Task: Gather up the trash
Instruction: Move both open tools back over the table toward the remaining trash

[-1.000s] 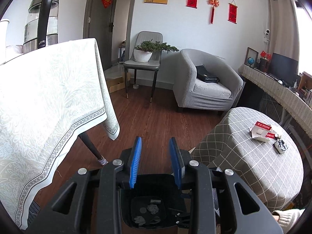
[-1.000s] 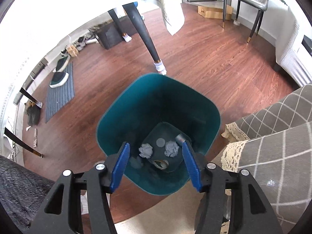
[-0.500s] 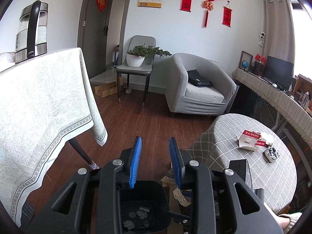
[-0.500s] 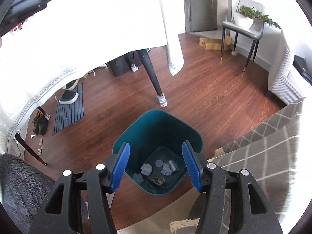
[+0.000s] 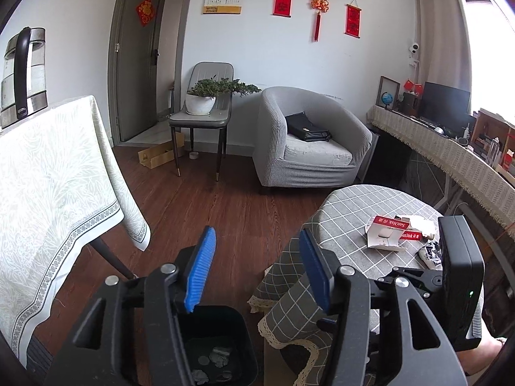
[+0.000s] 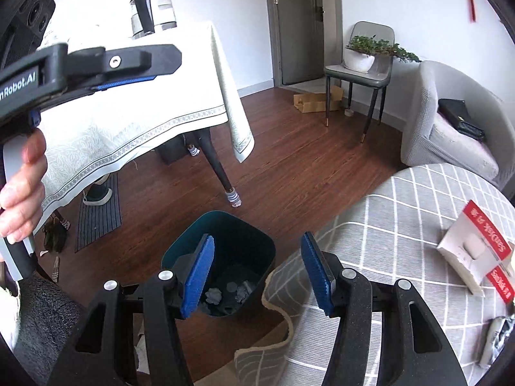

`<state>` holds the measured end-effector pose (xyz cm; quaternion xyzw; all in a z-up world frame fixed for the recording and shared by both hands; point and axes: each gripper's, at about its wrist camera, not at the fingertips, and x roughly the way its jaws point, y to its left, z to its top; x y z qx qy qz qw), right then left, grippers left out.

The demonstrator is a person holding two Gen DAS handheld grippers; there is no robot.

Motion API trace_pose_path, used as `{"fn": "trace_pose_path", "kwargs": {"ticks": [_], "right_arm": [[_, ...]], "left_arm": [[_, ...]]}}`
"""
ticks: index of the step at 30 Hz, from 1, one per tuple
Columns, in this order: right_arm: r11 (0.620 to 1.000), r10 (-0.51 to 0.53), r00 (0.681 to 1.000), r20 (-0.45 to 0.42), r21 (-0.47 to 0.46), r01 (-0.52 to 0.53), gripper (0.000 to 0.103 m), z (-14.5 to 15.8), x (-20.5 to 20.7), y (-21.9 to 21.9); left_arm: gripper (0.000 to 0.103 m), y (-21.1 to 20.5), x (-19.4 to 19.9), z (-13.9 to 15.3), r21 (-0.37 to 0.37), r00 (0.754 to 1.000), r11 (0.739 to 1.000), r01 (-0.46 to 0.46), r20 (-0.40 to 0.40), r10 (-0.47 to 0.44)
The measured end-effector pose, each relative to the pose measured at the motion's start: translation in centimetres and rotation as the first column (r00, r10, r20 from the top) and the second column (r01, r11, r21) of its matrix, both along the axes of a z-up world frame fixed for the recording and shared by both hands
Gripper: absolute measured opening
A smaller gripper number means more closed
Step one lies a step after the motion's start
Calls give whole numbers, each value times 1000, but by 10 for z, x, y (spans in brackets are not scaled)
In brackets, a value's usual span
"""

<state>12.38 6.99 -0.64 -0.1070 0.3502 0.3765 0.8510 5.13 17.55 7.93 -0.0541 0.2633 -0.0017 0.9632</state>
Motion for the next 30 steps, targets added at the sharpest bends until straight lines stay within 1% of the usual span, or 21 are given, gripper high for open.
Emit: {"fn": "trace_pose_path", "kwargs": {"ticks": [2,5,6,7,8,9,11,13,17,21,26,28,30], "right_arm": [[999,-36,999,6,3,36,57,3,4,-16],[996,-92,996,18,4,92,58,6,8,-42],[994,-110,994,19,4,110,60,6,9,-50],[991,-133,991,23,6,133,65,7,10,-60],[988,-156,987,29,9,156,67,8,11,-71],[985,-174,984,35,13,174,70,10,12,-79],[977,-215,975,51,13,214,71,13,11,-101],[967,-255,965,52,21,255,72,15,13,-123],[944,-330,942,53,37,329,78,18,13,-162],[918,-396,915,74,6,396,87,18,11,-188],[880,-472,879,66,-15,474,90,13,10,-220],[868,-495,867,59,-23,497,93,11,10,-229],[858,-512,858,42,-23,513,93,7,12,-235]], "left_arm": [[67,-9,3,-2,7,1000,1000,14,-5,-14],[73,-26,11,-5,24,999,999,47,-23,-46],[75,-32,13,-5,30,998,998,60,-26,-59],[79,-40,16,-5,35,997,996,78,-27,-77],[82,-46,18,-6,40,995,995,93,-29,-92],[83,-54,21,-6,52,995,994,101,-32,-99],[85,-68,25,-7,82,993,990,118,-33,-115],[88,-79,30,-8,83,990,987,139,-34,-137],[91,-99,43,-8,76,987,984,161,-34,-159],[91,-120,59,-11,76,980,978,196,-38,-194],[93,-147,81,-21,75,967,965,250,-61,-246],[93,-156,91,-26,72,961,960,271,-73,-266],[93,-164,101,-31,71,957,956,284,-83,-278]]}}
